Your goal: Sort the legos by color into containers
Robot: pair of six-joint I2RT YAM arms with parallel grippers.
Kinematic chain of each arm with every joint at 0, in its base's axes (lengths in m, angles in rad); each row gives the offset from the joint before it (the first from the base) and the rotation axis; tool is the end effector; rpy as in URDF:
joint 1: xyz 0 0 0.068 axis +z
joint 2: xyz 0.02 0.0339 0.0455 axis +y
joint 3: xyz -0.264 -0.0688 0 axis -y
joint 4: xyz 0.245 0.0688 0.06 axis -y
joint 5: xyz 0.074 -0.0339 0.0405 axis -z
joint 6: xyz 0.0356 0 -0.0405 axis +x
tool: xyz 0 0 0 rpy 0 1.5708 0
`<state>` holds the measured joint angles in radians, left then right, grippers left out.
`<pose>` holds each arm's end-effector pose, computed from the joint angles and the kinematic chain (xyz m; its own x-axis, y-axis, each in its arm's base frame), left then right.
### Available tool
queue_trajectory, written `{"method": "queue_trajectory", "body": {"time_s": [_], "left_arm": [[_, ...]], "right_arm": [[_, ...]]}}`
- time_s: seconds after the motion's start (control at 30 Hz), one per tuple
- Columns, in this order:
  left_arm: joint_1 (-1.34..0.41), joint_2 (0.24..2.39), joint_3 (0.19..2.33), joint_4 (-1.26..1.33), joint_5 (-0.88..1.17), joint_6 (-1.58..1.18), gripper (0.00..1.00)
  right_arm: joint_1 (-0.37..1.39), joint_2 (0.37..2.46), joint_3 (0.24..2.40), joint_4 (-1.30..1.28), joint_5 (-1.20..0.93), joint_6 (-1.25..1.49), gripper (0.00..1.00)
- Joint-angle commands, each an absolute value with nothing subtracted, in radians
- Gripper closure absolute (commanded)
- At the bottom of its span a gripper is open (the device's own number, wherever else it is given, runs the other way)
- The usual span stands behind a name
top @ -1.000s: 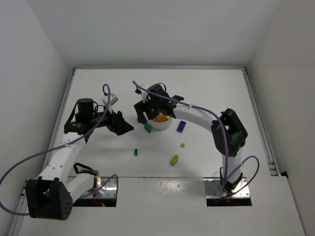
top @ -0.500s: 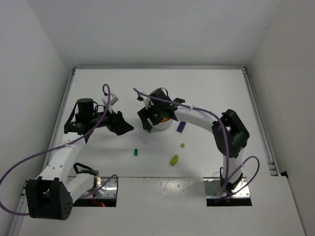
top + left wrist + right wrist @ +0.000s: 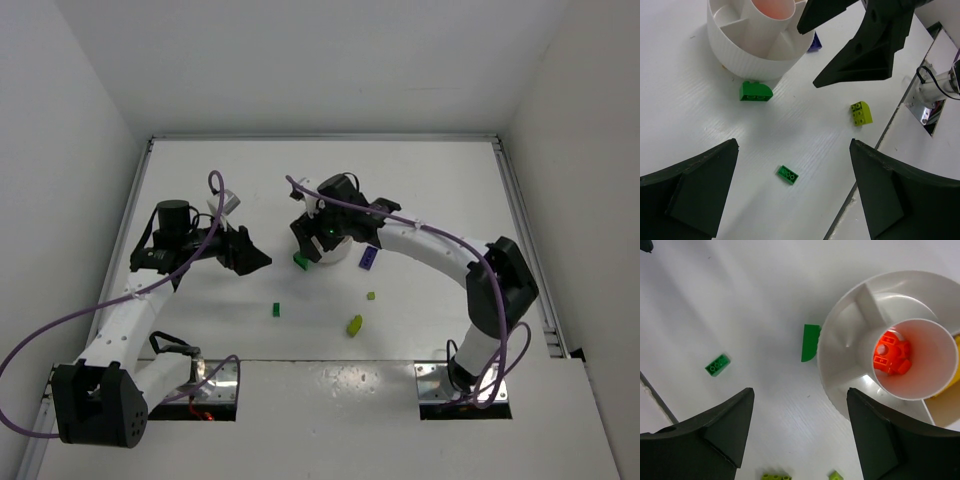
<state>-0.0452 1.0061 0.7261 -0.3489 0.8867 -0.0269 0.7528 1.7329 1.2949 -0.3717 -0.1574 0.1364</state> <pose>0.2073 -0.0370 0.2697 -0.6051 0.0104 -0.7961 0.6386 0.6035 -0.4775 0.2773 0.2674 0.2454 -0.6261 -0.4025 -0.6679 -0.6753 0.7081 0.2062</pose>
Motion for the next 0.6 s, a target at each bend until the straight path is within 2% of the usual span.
{"method": "queue_trajectory", "body": {"time_s": [0.0, 0.57], "left_arm": [[-0.032, 1.006, 0.755, -0.316, 0.911, -0.02, 0.0], [-0.032, 1.006, 0.755, -0.316, 0.911, -0.02, 0.0]], "right_arm": [[0.727, 1.686, 1.275, -0.39, -0.133, 0.1, 0.25], [0.632, 1.732, 1.247, -0.371, -0.172, 0.166, 0.25]]}}
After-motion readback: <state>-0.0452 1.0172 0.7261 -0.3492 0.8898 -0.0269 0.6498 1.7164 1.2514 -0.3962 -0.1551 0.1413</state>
